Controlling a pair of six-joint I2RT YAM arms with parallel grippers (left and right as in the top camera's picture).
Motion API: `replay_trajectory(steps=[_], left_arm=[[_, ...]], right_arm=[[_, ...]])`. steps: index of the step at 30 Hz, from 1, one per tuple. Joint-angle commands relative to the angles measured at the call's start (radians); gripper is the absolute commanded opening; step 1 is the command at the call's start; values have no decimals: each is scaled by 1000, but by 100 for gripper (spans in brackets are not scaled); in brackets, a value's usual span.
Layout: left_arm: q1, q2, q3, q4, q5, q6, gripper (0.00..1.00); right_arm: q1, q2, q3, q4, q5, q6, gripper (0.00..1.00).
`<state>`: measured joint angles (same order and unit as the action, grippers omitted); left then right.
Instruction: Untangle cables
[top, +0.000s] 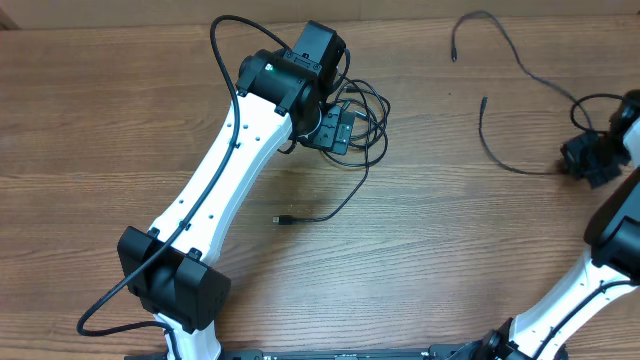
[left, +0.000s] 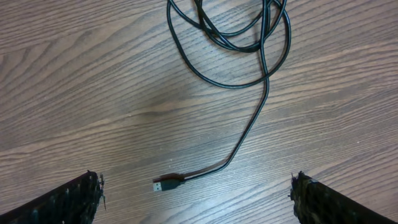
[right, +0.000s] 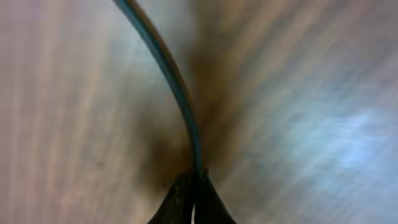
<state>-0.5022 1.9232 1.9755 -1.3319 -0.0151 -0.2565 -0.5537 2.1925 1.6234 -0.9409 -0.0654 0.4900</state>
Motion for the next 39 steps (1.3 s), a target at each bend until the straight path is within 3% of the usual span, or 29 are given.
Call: replay_trajectory(steps=[1,6,11,15,19,20,22,24,26,34,39], left_arm=[[5,1,7,1,8,-13,99],[5,1,7,1,8,-13,100],[5,1,7,1,8,-13,100],[5,1,7,1,8,-13,100],[5,1,7,1,8,-13,100],[4,1,7,1,8,-13,100],[5,1,7,1,8,-13,99],[5,1,7,1,8,-13,100],[5,1,7,1,8,-13,99],[5,1,7,1,8,-13,100],[5,1,7,1,8,-13,99]], right_arm=[[18,-13,5,33,-127,11,4],[12,-15,185,24,-333,12,4],[16,-15,459,-13,-397,65,4],[45,-15,612,70,-456,100,4],[84,-14,634,192,-443,116,4],[96,-9,633,204,-409,115,12],[115,5,631,190,-313,105,58],[128,26,623,156,-239,103,84],[134,58,622,111,-219,68,100],[113,125,622,-67,-38,30,100],[56,120,663,-119,-40,-21,100]])
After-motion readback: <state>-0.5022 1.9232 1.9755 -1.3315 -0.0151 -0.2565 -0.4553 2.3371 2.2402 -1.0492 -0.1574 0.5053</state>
